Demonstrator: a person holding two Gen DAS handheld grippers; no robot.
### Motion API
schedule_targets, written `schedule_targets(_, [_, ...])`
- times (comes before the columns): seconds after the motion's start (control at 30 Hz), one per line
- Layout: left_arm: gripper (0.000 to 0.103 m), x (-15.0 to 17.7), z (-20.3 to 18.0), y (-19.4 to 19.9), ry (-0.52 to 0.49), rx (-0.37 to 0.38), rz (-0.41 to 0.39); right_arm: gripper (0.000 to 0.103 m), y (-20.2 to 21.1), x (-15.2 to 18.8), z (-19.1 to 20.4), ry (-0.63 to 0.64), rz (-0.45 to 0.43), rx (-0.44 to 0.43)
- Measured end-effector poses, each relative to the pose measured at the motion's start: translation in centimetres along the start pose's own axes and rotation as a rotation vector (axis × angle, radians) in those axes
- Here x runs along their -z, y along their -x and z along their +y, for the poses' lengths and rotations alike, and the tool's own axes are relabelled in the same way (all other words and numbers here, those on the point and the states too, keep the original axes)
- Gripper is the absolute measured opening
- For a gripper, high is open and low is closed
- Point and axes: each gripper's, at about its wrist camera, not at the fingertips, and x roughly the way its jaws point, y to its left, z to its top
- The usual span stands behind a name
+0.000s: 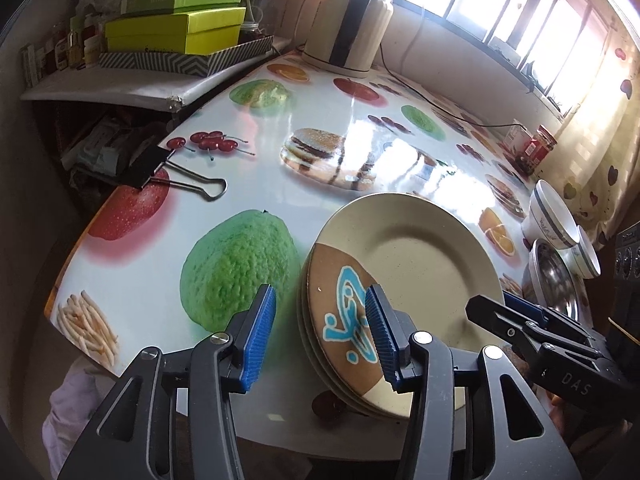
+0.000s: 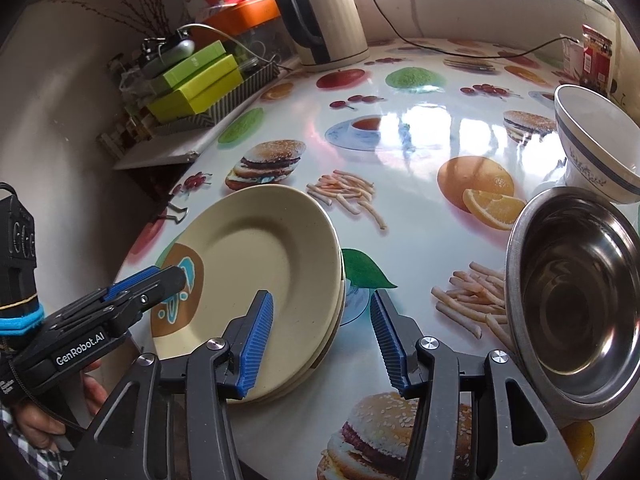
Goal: Organize plates and bowls
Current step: 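Lower the cream plates onto the stack and open both grippers, then withdraw both open grippers from the rim of the plate stack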
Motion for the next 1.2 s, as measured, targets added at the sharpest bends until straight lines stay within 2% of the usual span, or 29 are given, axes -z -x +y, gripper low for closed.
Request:
schedule_targets(0.2, [0.048,0.2,0.0,-0.2,0.014,0.013,0.007,0.051,-0.5,0.0,0.0,-0.003,0.017,-0.033])
schedule_targets(0.37, [0.048,0.1,0.4,-0.9,0.064,0.111,0.045,0.050,-1.0,-0.1,-0.1,-0.020,0.033,-0.086])
schedule_targets(0.7, [0.048,-0.9,0.0,-1.5,0.064,0.095,0.047,0.041,-1.1,-0.7,-0.5,-0.036,0.033,-0.092])
schedule_targets(1.2, [0.048,-4.5,-0.7,-4.1,0.045,0.100,0.047,0.036,-2.2,-4.1,-1.8,-0.075,0.014,-0.036])
